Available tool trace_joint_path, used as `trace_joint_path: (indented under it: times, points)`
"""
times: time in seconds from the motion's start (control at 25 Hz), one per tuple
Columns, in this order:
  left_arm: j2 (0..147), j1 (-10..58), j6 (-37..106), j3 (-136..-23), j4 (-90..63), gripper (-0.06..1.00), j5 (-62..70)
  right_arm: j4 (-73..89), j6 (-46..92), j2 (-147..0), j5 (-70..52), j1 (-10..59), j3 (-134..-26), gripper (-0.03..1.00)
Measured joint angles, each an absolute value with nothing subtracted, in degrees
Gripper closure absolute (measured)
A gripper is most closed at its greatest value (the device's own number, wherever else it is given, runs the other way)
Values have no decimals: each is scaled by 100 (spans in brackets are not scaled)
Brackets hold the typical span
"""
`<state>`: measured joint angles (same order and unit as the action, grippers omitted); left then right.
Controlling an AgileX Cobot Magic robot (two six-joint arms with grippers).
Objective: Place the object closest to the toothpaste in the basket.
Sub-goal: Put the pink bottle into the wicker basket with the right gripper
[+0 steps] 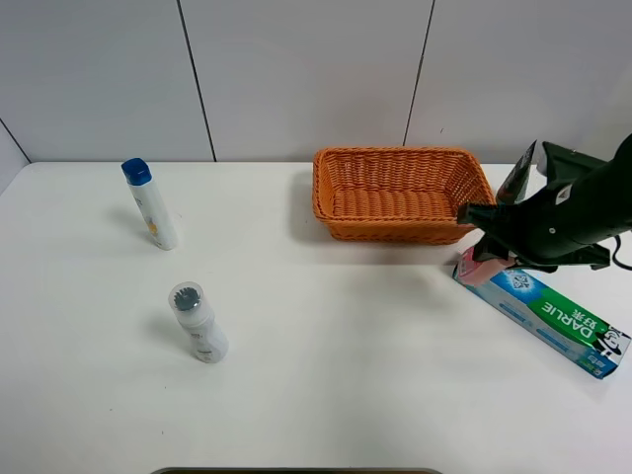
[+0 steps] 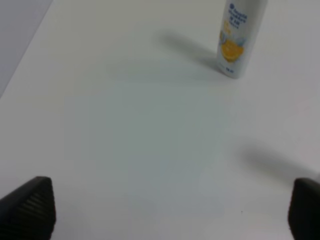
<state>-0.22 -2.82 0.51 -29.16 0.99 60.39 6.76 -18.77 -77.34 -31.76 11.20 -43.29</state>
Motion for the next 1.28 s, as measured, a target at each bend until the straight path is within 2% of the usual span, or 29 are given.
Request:
trace_joint_path:
  times: [0.28, 0.52, 1.28]
  points:
    - [-22, -282, 51, -2916, 99, 0, 6039, 373, -1550, -6750, -3206, 1120, -4419, 59]
    - [-22, -282, 51, -2916, 99, 0, 6039, -61, -1447, -6625, -3213, 1269, -5168, 59]
    - [-22, -282, 51, -2916, 99, 0, 6039, -177, -963, -9626, -3160, 1486, -7492, 59]
